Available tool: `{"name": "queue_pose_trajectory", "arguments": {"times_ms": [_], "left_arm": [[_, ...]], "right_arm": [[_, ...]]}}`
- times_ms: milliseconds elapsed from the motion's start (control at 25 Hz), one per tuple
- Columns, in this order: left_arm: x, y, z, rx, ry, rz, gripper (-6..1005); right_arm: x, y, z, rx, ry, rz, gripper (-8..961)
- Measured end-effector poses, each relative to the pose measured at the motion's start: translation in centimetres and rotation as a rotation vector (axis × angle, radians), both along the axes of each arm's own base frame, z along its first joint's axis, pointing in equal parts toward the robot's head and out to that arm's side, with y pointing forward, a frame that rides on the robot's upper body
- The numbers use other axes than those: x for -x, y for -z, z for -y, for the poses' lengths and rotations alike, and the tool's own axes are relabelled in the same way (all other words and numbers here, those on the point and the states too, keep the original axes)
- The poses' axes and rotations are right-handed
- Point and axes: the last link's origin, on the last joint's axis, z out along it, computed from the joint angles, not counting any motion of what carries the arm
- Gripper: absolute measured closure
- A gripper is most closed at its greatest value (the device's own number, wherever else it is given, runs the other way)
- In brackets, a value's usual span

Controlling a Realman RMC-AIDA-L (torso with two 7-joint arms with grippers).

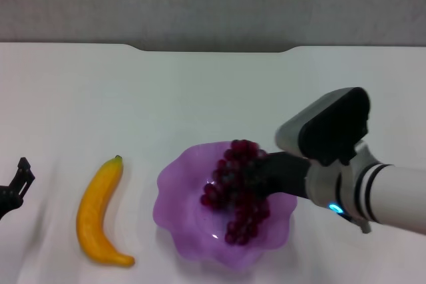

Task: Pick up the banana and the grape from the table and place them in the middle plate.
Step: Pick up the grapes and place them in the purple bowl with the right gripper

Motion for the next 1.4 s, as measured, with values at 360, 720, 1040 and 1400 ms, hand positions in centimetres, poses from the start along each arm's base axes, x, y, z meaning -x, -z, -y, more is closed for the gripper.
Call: {"name": "queue_pose_trajectory", "arguments": {"times_ms": [360, 720, 1040, 1400], "left_arm": [[0.0, 0.0, 0.0, 0.0, 0.001, 0.0, 122], [0.0, 0.0, -0.1, 0.0, 0.002, 0.0, 122], [-0.1, 0.0, -0.1, 0.0, 0.002, 0.0, 122], [0.0, 0.0, 0.0, 0.0, 0.002, 0.0, 122]], "right_arm": [[-1.3, -0.2, -0.5, 0.034, 0.067, 0.05, 809], [-2.9, 1.4, -0.6, 0.089, 0.118, 0.087, 783], [-3.3, 1.8, -1.1, 0.091, 0.13, 0.087, 740], [-3.1, 1.8, -1.1, 0.056, 0.095, 0.063, 691]]}}
